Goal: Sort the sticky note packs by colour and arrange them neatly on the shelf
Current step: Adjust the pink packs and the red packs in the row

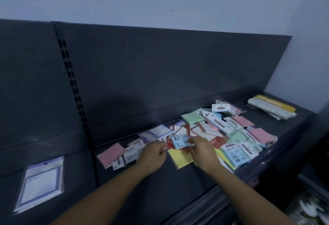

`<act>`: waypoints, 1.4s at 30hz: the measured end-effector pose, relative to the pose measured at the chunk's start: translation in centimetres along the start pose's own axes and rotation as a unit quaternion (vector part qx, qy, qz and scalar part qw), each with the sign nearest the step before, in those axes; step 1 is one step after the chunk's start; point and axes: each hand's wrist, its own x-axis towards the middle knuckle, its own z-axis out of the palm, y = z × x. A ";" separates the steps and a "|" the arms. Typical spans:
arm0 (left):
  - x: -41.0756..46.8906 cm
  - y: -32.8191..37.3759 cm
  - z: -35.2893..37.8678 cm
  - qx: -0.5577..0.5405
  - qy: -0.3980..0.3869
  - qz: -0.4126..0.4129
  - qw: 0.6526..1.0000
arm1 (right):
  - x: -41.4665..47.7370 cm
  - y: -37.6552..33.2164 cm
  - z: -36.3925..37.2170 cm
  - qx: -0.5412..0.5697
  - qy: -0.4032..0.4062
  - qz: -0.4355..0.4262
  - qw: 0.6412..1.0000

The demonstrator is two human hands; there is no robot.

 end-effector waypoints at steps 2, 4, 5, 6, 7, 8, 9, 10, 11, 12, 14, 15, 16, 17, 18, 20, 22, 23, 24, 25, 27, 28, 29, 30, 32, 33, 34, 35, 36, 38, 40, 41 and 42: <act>1.7 1.5 1.6 0.017 0.015 0.015 1.000 | -0.1 2.2 -0.7 -0.025 0.007 -0.001 1.000; 3.4 2.6 2.9 0.048 0.029 0.009 0.998 | 0.3 3.8 -0.9 -0.058 0.017 -0.015 0.998; 4.2 3.1 3.5 0.066 0.032 0.002 0.997 | 0.6 4.6 -0.9 -0.073 0.020 -0.020 0.997; 5.0 3.7 4.1 0.086 0.028 -0.005 0.996 | 0.9 5.3 -1.0 -0.090 0.022 -0.027 0.995; 5.8 4.4 4.6 0.107 0.018 -0.013 0.994 | 1.2 5.8 -1.1 -0.113 0.032 -0.038 0.992; 6.6 5.0 5.1 0.123 0.010 -0.021 0.992 | 1.5 6.2 -1.5 -0.130 0.045 -0.048 0.989; 7.4 5.6 5.6 0.132 0.002 -0.034 0.991 | 1.8 6.7 -1.7 -0.140 0.054 -0.057 0.987; 8.1 6.2 6.1 0.136 -0.005 -0.050 0.989 | 2.2 7.2 -1.9 -0.145 0.060 -0.066 0.985; 8.9 6.7 6.5 0.135 -0.009 -0.067 0.989 | 2.4 7.8 -1.9 -0.151 0.061 -0.073 0.984; 9.6 7.2 6.9 0.129 -0.010 -0.085 0.988 | 2.7 8.4 -1.9 -0.155 0.060 -0.078 0.983; 10.9 8.2 7.8 0.111 0.002 -0.121 0.986 | 3.3 9.7 -1.7 -0.146 0.069 -0.083 0.983; 11.4 8.7 8.1 0.108 0.012 -0.138 0.984 | 3.5 10.3 -1.7 -0.136 0.072 -0.079 0.985; 11.9 9.2 8.4 0.111 0.021 -0.151 0.982 | 3.8 10.9 -1.7 -0.124 0.073 -0.075 0.987; 12.3 9.6 8.7 0.120 0.027 -0.157 0.980 | 4.1 11.4 -1.7 -0.113 0.065 -0.073 0.989; 12.7 9.9 9.0 0.128 0.033 -0.157 0.979 | 4.5 12.0 -1.7 -0.098 0.057 -0.077 0.991; 13.3 10.4 9.7 0.108 0.045 -0.146 0.982 | 5.4 12.9 -1.8 -0.064 0.043 -0.082 0.994; 13.6 10.7 10.2 0.032 0.058 -0.129 0.989 | 6.0 13.3 -2.1 -0.048 0.062 -0.092 0.993; 13.7 11.1 10.2 -0.024 0.068 -0.127 0.989 | 6.2 13.4 -2.3 -0.043 0.078 -0.102 0.991; 13.8 11.5 10.1 -0.089 0.079 -0.143 0.983 | 6.4 13.4 -2.5 -0.038 0.092 -0.115 0.988; 13.9 11.8 9.7 -0.168 0.092 -0.171 0.967 | 6.5 13.4 -2.8 -0.030 0.104 -0.123 0.986; 14.0 12.3 8.1 -0.356 0.112 -0.261 0.891 | 6.9 12.9 -3.5 -0.010 0.125 -0.135 0.983; 13.9 12.4 7.1 -0.448 0.115 -0.295 0.836 | 7.2 12.6 -3.7 -0.002 0.141 -0.151 0.979; 13.6 12.4 6.0 -0.520 0.112 -0.311 0.788 | 7.3 12.2 -3.9 0.013 0.158 -0.181 0.971; 13.2 12.1 4.8 -0.559 0.104 -0.317 0.759 | 7.4 11.6 -4.1 0.044 0.166 -0.216 0.961; 12.0 11.1 2.4 -0.569 0.088 -0.325 0.750 | 7.3 10.2 -4.4 0.128 0.162 -0.272 0.940; 11.1 10.5 1.2 -0.557 0.084 -0.326 0.759 | 7.4 9.5 -4.4 0.154 0.165 -0.293 0.929; 10.3 9.6 0.0 -0.543 0.081 -0.323 0.771 | 7.6 8.8 -4.2 0.165 0.168 -0.314 0.920; 9.3 8.7 -1.2 -0.530 0.077 -0.321 0.781 | 7.8 7.9 -4.0 0.164 0.168 -0.335 0.913; 8.2 7.7 -2.4 -0.517 0.073 -0.323 0.789 | 8.0 6.9 -3.6 0.161 0.168 -0.358 0.904; 5.3 6.0 -4.6 -0.501 0.087 -0.325 0.797 | 8.0 4.2 -2.6 0.151 0.189 -0.370 0.897; 1.9 4.4 -6.6 -0.514 0.135 -0.315 0.786 | 7.1 0.2 -1.6 0.200 0.173 -0.290 0.920; 0.1 4.0 -7.5 -0.526 0.158 -0.308 0.777 | 6.2 -2.2 -1.2 0.270 0.138 -0.215 0.928; -1.8 3.4 -8.4 -0.535 0.181 -0.300 0.769 | 5.2 -4.8 -1.0 0.371 0.083 -0.128 0.916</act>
